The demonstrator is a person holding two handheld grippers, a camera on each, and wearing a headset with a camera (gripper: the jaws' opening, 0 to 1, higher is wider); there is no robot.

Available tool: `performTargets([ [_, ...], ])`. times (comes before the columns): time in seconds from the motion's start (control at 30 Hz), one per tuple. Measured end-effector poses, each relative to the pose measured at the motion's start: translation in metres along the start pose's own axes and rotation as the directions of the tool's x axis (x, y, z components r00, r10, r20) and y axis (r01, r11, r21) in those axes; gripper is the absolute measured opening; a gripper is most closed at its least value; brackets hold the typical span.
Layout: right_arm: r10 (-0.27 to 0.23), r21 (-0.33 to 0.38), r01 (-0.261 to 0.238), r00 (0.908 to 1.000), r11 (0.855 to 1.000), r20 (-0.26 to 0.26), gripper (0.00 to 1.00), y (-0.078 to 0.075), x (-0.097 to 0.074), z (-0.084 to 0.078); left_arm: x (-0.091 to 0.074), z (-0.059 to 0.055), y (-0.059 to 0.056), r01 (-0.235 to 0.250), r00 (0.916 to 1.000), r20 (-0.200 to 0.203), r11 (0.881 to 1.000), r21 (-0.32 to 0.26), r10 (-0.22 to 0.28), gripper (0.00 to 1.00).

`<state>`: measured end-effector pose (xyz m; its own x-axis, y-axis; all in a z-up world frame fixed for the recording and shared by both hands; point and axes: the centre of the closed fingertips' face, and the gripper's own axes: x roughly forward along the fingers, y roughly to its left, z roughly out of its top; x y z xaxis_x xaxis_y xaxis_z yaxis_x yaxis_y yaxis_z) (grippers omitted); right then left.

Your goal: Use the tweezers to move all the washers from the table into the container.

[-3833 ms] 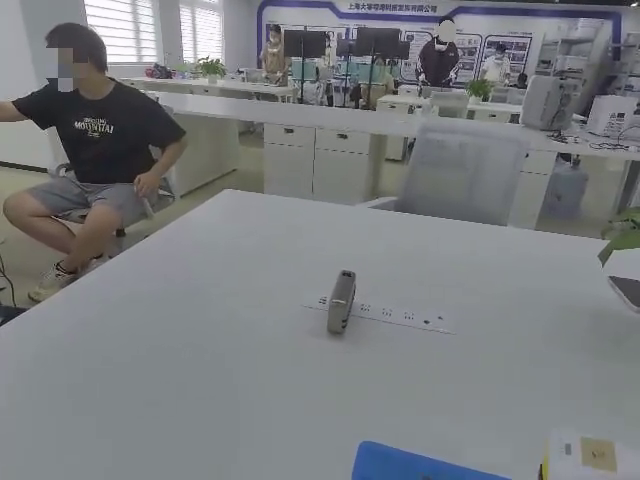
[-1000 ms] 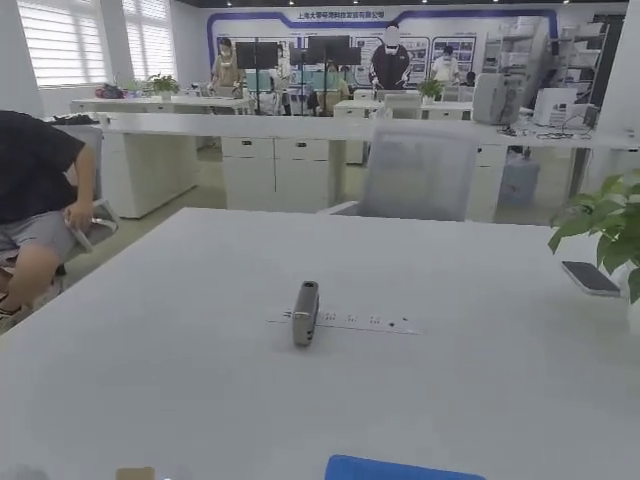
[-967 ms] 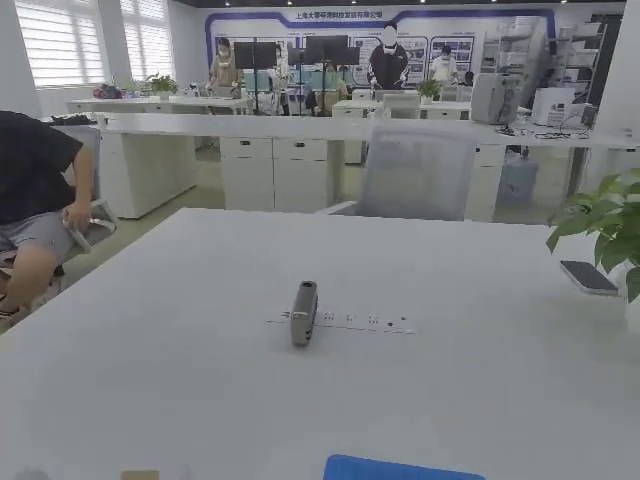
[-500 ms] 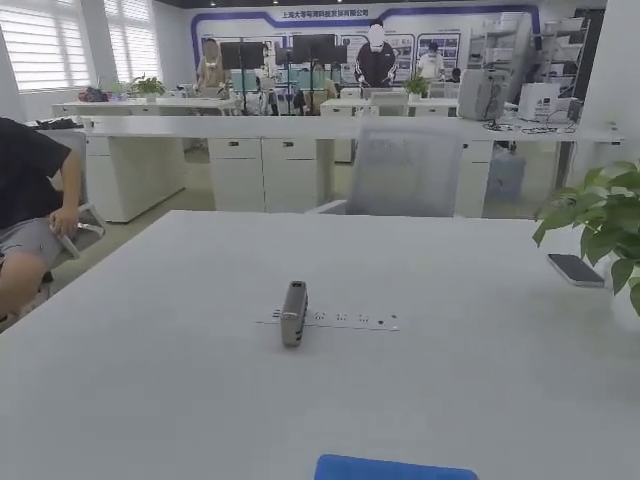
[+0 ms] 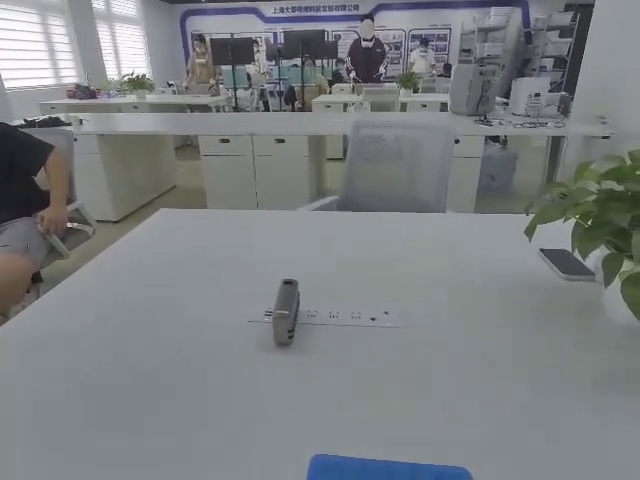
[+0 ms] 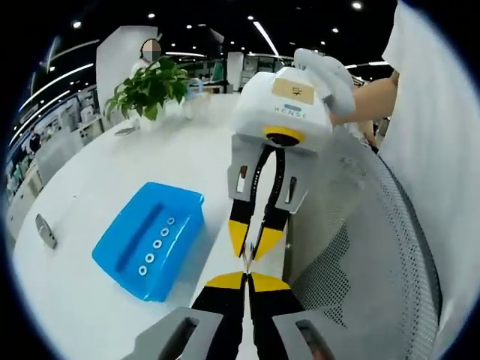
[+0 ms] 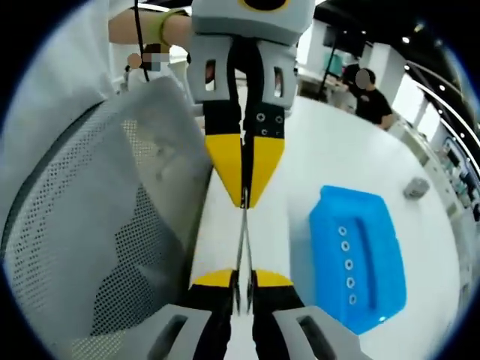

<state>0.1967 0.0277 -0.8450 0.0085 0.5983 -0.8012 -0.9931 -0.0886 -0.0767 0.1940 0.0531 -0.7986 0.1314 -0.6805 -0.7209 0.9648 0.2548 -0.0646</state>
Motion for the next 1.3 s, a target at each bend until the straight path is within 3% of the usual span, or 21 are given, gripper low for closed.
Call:
performTargets([
  [0.07, -0.009, 0.017, 0.009, 0.9999, 1.0, 0.005, 0.05, -0.003, 0.004, -0.003, 0.002, -0.01, 0.004, -0.009, 0.9988, -0.048, 1.0, 0.025, 0.01, 0.0],
  [0.17, -0.013, 0.05, 0.012, 0.9994, 0.999, 0.031, 0.06, -0.003, 0.004, 0.0, 0.004, -0.018, 0.005, -0.005, 0.997, -0.076, 0.999, 0.033, 0.007, 0.0],
  [0.3, -0.027, 0.119, 0.021, 0.9981, 0.993, 0.055, 0.19, -0.003, 0.001, -0.003, 0.006, -0.032, 0.009, 0.0, 0.992, -0.126, 0.999, 0.038, 0.005, 0.0],
  [0.43, -0.067, 0.24, 0.03, 0.9871, 0.97, 0.146, 0.25, 0.0, -0.015, -0.003, 0.008, -0.044, 0.013, 0.002, 0.9836, -0.18, 0.999, 0.046, 0.007, 0.0],
  [0.57, -0.138, 0.313, 0.074, 0.9729, 0.947, 0.186, 0.33, -0.003, -0.035, -0.012, 0.013, -0.053, 0.016, 0.002, 0.9705, -0.241, 0.998, 0.06, 0.013, 0.0],
  [0.73, -0.232, 0.389, 0.142, 0.9531, 0.91, 0.195, 0.38, -0.008, -0.066, -0.025, 0.021, -0.064, 0.019, 0.02, 0.9415, -0.337, 0.995, 0.099, 0.014, 0.0],
  [0.87, -0.295, 0.43, 0.195, 0.9387, 0.881, 0.178, 0.41, -0.012, -0.086, -0.036, 0.025, -0.068, 0.02, 0.027, 0.9236, -0.383, 0.993, 0.112, 0.018, 0.0],
  [0.93, -0.326, 0.469, 0.21, 0.9274, 0.858, 0.182, 0.42, -0.015, -0.096, -0.041, 0.027, -0.071, 0.021, 0.035, 0.9144, -0.404, 0.993, 0.114, 0.015, 0.0],
  [1.1, -0.419, 0.562, 0.225, 0.8755, 0.796, 0.241, 0.43, -0.02, -0.119, -0.039, 0.027, -0.075, 0.02, 0.038, 0.8989, -0.438, 0.994, 0.107, 0.013, 0.0],
  [1.27, -0.482, 0.626, 0.217, 0.8264, 0.749, 0.291, 0.48, -0.023, -0.135, -0.034, 0.027, -0.075, 0.02, 0.033, 0.8965, -0.443, 0.995, 0.097, 0.013, 0.0],
  [1.3, -0.501, 0.644, 0.213, 0.8103, 0.735, 0.304, 0.5, -0.024, -0.139, -0.033, 0.027, -0.075, 0.02, 0.031, 0.8968, -0.442, 0.995, 0.094, 0.014, 0.0],
])
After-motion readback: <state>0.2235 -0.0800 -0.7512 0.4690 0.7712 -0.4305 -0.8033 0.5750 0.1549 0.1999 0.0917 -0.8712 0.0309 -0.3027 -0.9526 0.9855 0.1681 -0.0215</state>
